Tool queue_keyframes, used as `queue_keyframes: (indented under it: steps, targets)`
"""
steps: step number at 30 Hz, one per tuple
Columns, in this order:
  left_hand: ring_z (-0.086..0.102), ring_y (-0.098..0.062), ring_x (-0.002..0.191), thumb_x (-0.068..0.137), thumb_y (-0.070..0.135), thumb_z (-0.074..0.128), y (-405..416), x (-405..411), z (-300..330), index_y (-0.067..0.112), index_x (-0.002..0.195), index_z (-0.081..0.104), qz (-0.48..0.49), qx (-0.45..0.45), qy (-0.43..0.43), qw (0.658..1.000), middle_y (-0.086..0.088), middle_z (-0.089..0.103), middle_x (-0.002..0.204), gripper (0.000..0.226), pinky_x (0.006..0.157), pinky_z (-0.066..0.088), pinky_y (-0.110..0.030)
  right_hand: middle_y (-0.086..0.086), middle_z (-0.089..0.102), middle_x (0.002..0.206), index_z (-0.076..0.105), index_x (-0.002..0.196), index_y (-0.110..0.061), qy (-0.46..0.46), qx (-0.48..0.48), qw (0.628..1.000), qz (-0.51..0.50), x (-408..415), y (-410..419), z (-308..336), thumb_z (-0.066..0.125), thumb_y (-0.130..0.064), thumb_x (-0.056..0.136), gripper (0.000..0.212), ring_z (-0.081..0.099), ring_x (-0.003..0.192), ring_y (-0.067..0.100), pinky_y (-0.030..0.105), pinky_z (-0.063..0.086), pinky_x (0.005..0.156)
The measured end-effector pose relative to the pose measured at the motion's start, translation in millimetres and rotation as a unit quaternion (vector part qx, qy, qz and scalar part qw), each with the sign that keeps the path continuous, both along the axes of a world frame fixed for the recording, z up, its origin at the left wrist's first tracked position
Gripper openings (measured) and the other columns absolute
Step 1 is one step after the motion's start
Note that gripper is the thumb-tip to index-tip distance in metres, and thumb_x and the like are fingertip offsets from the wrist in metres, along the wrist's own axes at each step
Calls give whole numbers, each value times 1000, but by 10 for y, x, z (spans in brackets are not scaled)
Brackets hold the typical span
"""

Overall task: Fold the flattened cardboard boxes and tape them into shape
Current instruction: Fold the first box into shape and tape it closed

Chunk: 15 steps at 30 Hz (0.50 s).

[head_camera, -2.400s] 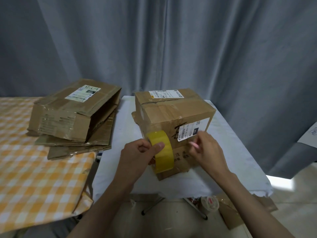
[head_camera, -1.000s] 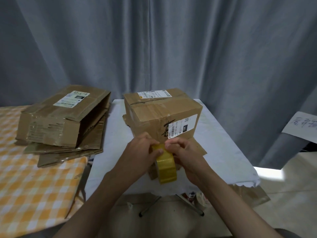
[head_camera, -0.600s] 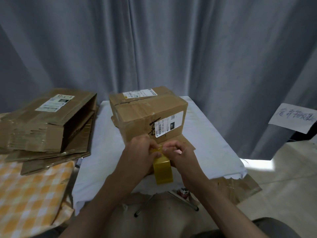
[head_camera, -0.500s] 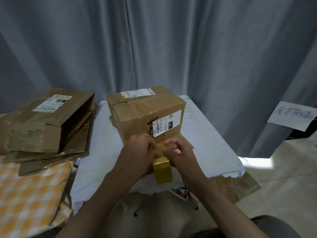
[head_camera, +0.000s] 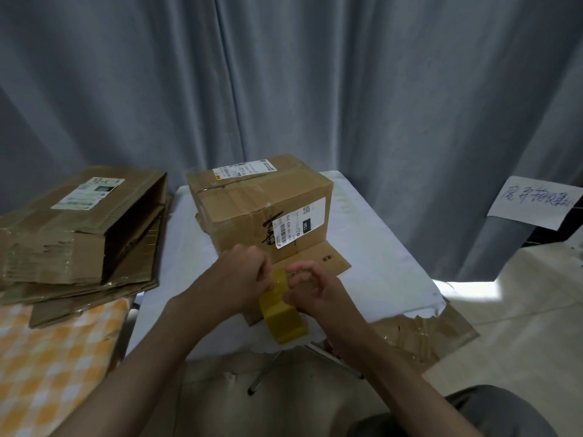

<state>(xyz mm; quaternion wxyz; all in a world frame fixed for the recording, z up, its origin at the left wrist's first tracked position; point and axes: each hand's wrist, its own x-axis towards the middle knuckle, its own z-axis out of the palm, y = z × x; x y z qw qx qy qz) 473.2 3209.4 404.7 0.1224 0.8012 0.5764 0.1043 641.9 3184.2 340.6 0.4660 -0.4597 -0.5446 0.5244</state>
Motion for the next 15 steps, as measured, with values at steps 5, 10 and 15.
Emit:
queue_keyframes:
  steps: [5, 10, 15]
  targets:
    - [58, -17, 77, 91, 14, 61, 22, -68, 40, 12, 84, 62, -86, -22, 8, 996, -3, 63, 85, 6, 71, 49, -32, 6, 63, 95, 67, 103, -24, 8, -1, 1000, 16, 1, 3, 19, 72, 5, 83, 35, 62, 89, 24, 56, 53, 85]
    - [52, -16, 74, 88, 16, 65, 71, -70, 55, 12, 81, 57, -127, -35, 17, 991, -2, 59, 83, 11, 64, 39, -25, 13, 63, 106, 62, 109, -23, -11, 31, 999, 8, 1, -12, -2, 70, 2, 86, 35, 63, 91, 23, 46, 56, 78]
    - [41, -15, 74, 98, 18, 50, 86, -34, -26, 14, 87, 46, -125, 49, 42, 990, -4, 47, 86, 12, 63, 32, -24, -8, 61, 113, 45, 135, -24, -84, 76, 993, 40, -28, -133, -117, 66, -2, 92, 53, 66, 102, 4, 31, 59, 83]
